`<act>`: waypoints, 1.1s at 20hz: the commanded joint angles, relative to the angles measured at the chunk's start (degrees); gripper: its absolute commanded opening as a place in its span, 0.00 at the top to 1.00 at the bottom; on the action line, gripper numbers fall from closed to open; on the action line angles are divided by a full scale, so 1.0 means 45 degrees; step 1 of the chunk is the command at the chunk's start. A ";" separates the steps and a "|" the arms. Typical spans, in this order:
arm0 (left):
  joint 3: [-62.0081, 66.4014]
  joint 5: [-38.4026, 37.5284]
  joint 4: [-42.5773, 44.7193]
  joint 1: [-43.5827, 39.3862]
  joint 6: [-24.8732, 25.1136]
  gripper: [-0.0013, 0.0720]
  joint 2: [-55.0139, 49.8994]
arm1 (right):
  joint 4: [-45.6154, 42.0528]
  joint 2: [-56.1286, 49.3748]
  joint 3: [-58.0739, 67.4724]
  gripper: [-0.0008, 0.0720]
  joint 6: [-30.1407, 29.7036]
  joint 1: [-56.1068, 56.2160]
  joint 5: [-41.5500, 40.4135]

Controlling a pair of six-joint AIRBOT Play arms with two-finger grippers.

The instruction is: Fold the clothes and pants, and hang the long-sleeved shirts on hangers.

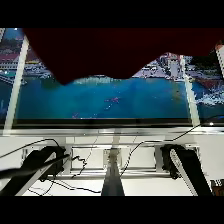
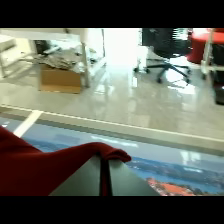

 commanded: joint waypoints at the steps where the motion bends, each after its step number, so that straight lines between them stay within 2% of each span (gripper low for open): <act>1: 0.0155 0.1438 0.0209 0.0044 0.0350 0.96 0.1297 | 0.1423 0.0500 0.0602 0.97 -0.0510 -0.0010 0.1826; 3: 0.0155 -0.0039 0.0670 0.0044 0.0345 0.96 0.1175 | 0.1651 0.0753 0.0597 0.97 -0.0257 -0.0005 0.3196; 6: 0.0155 -0.2871 0.0981 0.0039 0.0291 0.96 -0.0121 | 0.1729 0.0772 -0.0180 0.97 0.2132 -0.0010 0.4318; 9: 0.0151 -0.4692 0.0976 -0.0126 0.0296 0.96 -0.2744 | 0.1734 0.0704 -0.2657 0.97 0.2871 -0.0010 0.4197; 11: 0.0155 -0.4847 0.0777 -0.0525 0.0291 0.96 -0.4847 | 0.1729 0.0563 -0.4333 0.97 0.2880 -0.0010 0.3303; 14: 0.0155 -0.3483 -0.0651 -0.1506 0.0306 0.96 -0.7626 | 0.1409 0.0189 -0.5853 0.97 0.2875 -0.0010 0.1156; 18: 0.0155 -0.0112 -0.0933 -0.3439 0.0316 0.96 -1.0088 | -0.1190 -0.0874 -0.6441 0.97 0.2958 -0.0010 -0.0403; 22: 0.0155 0.4163 -0.0933 -0.5309 0.0306 0.96 -1.1468 | -0.3585 -0.2079 -0.6674 0.97 0.4590 -0.0019 -0.1375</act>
